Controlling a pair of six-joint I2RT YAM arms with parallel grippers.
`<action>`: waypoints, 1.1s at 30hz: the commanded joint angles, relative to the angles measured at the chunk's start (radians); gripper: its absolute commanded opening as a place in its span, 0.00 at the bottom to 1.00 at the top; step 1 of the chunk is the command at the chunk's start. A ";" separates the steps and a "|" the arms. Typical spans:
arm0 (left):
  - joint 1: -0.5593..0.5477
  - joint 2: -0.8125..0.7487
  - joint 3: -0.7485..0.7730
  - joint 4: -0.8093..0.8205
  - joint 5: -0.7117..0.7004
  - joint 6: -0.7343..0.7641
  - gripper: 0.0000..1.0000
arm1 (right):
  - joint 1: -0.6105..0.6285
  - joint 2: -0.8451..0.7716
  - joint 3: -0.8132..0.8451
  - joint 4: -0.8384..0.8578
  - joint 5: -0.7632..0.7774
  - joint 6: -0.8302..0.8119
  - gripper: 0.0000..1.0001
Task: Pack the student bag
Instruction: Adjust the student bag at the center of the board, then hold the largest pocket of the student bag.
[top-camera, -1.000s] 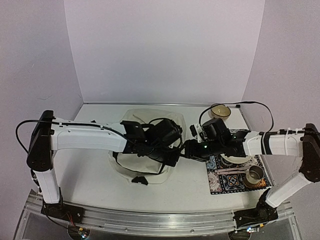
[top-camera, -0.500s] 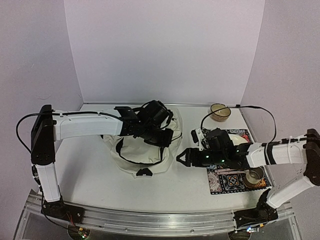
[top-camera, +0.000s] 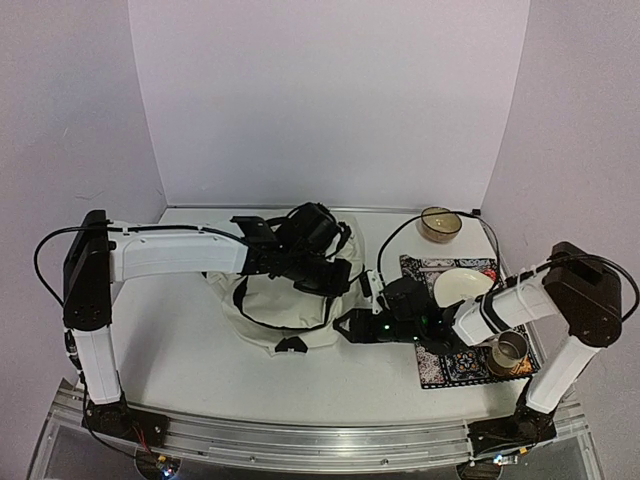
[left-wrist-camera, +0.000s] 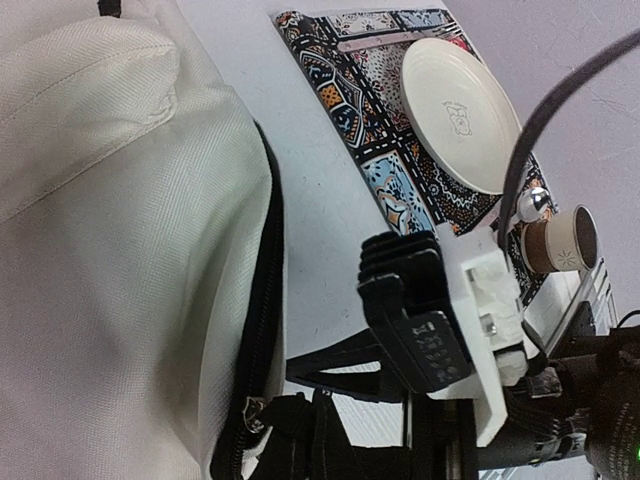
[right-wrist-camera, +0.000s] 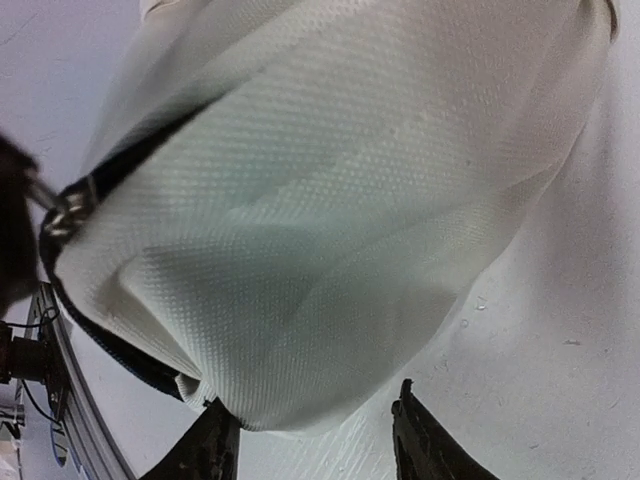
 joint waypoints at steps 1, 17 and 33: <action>0.006 -0.104 -0.028 0.072 -0.025 -0.003 0.00 | 0.002 0.040 0.009 0.084 0.040 0.031 0.19; 0.094 -0.218 -0.193 0.097 -0.049 0.002 0.00 | 0.002 -0.184 -0.165 0.113 -0.071 0.199 0.32; -0.074 -0.223 -0.277 0.220 0.008 -0.070 0.00 | -0.020 -0.215 0.199 -0.468 0.109 0.358 0.65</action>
